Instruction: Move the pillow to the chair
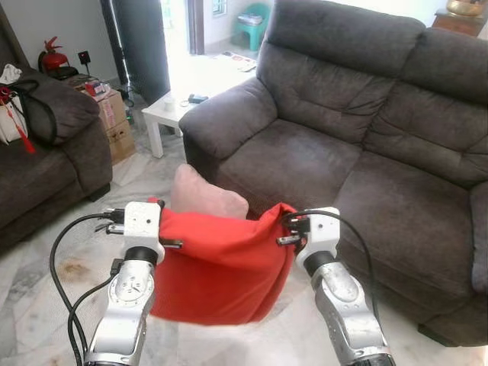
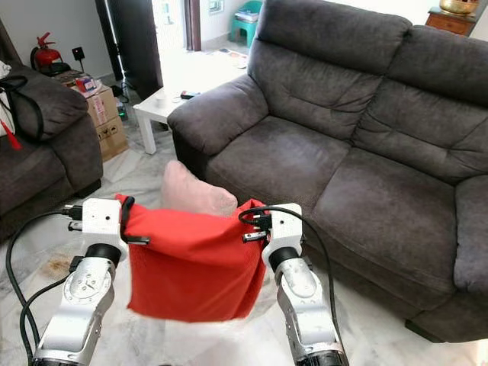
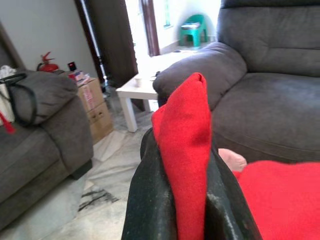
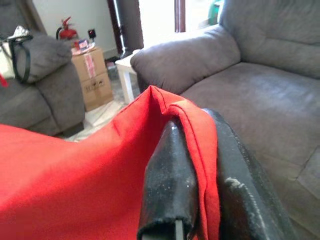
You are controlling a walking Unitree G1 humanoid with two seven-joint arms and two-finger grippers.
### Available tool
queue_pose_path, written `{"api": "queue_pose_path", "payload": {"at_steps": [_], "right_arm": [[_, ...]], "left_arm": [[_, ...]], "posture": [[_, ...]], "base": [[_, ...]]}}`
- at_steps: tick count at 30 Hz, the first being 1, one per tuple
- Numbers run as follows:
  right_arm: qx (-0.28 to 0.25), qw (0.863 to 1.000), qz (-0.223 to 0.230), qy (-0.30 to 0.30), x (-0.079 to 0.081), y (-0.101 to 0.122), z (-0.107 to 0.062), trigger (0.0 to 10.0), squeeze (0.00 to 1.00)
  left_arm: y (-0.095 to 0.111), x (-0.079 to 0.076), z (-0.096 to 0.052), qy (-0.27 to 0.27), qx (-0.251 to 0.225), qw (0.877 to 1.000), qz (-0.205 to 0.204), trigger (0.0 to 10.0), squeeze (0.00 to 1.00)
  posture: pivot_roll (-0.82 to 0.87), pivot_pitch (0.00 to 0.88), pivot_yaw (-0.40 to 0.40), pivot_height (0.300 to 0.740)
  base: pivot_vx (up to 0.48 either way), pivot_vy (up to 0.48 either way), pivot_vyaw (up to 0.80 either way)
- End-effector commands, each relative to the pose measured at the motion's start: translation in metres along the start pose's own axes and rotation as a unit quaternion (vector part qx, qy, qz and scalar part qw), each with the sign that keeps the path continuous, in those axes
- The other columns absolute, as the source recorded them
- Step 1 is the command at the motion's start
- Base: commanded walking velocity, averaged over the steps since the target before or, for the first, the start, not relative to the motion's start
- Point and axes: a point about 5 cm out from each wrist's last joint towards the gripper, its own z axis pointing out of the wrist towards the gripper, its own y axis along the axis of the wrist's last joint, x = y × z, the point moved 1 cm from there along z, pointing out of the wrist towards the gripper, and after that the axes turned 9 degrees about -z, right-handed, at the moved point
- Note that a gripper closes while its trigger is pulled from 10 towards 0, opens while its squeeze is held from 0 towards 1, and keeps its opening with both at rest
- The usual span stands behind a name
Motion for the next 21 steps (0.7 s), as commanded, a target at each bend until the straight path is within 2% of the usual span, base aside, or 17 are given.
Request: {"api": "queue_pose_path", "payload": {"at_steps": [1, 5, 21], "right_arm": [[-0.047, 0.999, -0.003, -0.009, -0.0037, 0.0220, 0.0047, 10.0, 0.00], [-0.048, 0.999, -0.009, -0.010, -0.0045, 0.0234, 0.0056, 10.0, 0.00], [-0.059, 0.998, -0.018, -0.010, -0.0041, 0.0270, 0.0101, 10.0, 0.00]], "left_arm": [[0.0258, -0.0056, 0.0040, -0.010, -0.056, 0.998, 0.010, 10.0, 0.00], [0.0256, -0.0060, 0.0039, -0.010, -0.056, 0.998, 0.008, 10.0, 0.00], [0.0192, -0.0007, 0.0038, -0.004, -0.041, 0.999, 0.003, 10.0, 0.00]], "posture": [[0.09, 0.000, -0.037, 0.740], [0.09, 0.000, -0.039, 0.740], [0.07, 0.000, -0.027, 0.740]], "base": [[0.000, 0.000, 0.00], [0.000, 0.000, -0.14], [0.000, 0.000, -0.80]]}}
